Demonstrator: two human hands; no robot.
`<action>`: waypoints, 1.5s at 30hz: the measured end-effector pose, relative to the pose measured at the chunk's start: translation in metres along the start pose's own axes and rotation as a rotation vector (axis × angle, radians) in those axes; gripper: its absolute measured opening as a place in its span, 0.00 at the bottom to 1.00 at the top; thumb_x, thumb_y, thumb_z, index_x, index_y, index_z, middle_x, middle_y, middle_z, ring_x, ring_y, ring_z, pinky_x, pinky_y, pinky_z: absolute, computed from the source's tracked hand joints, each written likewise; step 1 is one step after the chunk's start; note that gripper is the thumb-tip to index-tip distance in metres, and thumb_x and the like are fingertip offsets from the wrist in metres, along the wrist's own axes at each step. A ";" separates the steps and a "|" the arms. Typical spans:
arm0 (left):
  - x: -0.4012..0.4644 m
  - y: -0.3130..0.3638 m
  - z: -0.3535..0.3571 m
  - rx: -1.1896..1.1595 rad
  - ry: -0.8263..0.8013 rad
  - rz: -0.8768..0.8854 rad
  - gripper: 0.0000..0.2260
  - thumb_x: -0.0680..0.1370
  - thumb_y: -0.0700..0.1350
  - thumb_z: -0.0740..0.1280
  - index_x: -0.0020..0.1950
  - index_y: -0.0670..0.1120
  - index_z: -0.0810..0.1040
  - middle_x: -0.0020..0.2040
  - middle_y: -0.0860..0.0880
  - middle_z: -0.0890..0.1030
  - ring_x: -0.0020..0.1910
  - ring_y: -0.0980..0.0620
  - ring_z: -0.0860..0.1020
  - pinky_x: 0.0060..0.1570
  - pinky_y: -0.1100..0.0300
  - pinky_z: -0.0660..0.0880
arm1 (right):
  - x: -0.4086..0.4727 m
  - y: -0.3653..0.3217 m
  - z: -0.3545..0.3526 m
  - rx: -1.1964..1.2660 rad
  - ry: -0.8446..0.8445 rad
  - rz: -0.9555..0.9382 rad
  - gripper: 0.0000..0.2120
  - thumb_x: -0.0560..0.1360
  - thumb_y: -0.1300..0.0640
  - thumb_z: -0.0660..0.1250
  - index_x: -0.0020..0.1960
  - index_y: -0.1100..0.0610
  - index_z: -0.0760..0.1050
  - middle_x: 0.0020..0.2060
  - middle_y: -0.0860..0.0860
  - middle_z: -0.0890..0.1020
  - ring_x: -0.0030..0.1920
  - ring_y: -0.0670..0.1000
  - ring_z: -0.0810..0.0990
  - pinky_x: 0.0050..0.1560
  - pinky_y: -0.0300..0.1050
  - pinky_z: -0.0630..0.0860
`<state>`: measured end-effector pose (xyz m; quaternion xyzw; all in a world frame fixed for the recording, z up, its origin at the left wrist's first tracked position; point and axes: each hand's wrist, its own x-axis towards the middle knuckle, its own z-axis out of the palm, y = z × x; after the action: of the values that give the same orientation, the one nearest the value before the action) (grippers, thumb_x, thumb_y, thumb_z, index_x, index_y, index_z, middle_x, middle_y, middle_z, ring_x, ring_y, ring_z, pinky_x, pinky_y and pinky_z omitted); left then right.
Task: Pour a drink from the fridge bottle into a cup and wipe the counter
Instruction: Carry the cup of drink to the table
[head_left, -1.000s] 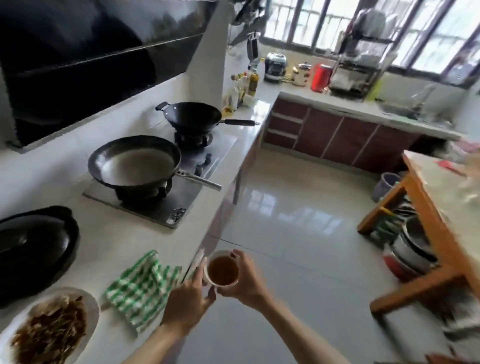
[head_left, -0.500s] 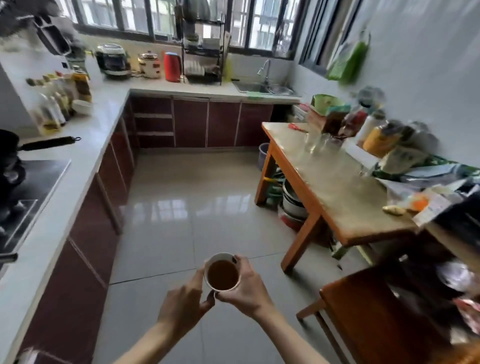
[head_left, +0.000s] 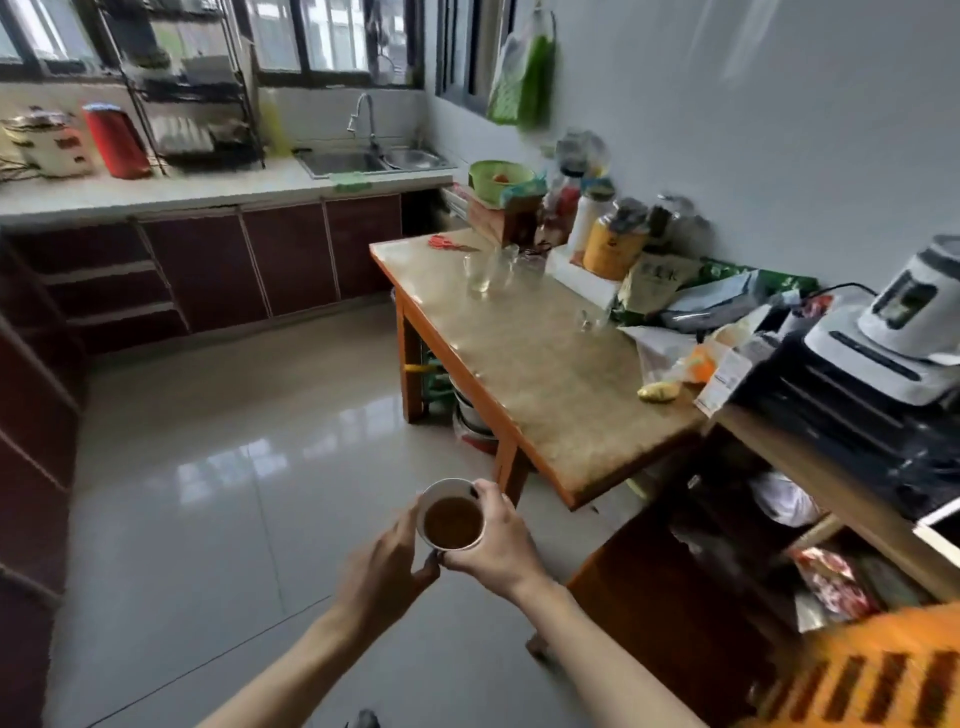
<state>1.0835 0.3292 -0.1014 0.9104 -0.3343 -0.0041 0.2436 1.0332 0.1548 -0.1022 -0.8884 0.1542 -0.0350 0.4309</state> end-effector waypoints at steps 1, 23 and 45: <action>0.019 0.001 0.006 0.001 -0.017 0.025 0.40 0.64 0.48 0.82 0.72 0.42 0.69 0.48 0.45 0.86 0.33 0.51 0.84 0.26 0.62 0.76 | 0.014 0.008 -0.007 -0.006 0.018 0.018 0.46 0.62 0.42 0.82 0.73 0.47 0.62 0.65 0.47 0.74 0.64 0.48 0.75 0.61 0.40 0.75; 0.410 0.021 0.120 -0.037 -0.298 0.279 0.33 0.78 0.58 0.65 0.79 0.51 0.58 0.65 0.49 0.81 0.56 0.45 0.82 0.45 0.52 0.78 | 0.275 0.119 -0.153 0.052 0.300 0.380 0.40 0.62 0.50 0.84 0.66 0.44 0.64 0.58 0.42 0.77 0.58 0.43 0.77 0.53 0.29 0.72; 0.478 0.053 0.225 0.081 -0.493 0.181 0.31 0.81 0.58 0.62 0.78 0.48 0.53 0.67 0.46 0.78 0.50 0.43 0.84 0.38 0.49 0.79 | 0.343 0.238 -0.186 -0.076 0.161 0.455 0.45 0.62 0.46 0.81 0.72 0.49 0.62 0.66 0.49 0.76 0.62 0.51 0.78 0.52 0.44 0.76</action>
<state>1.3837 -0.0968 -0.2014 0.8572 -0.4637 -0.1906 0.1176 1.2644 -0.2282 -0.1953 -0.8407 0.3855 -0.0019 0.3804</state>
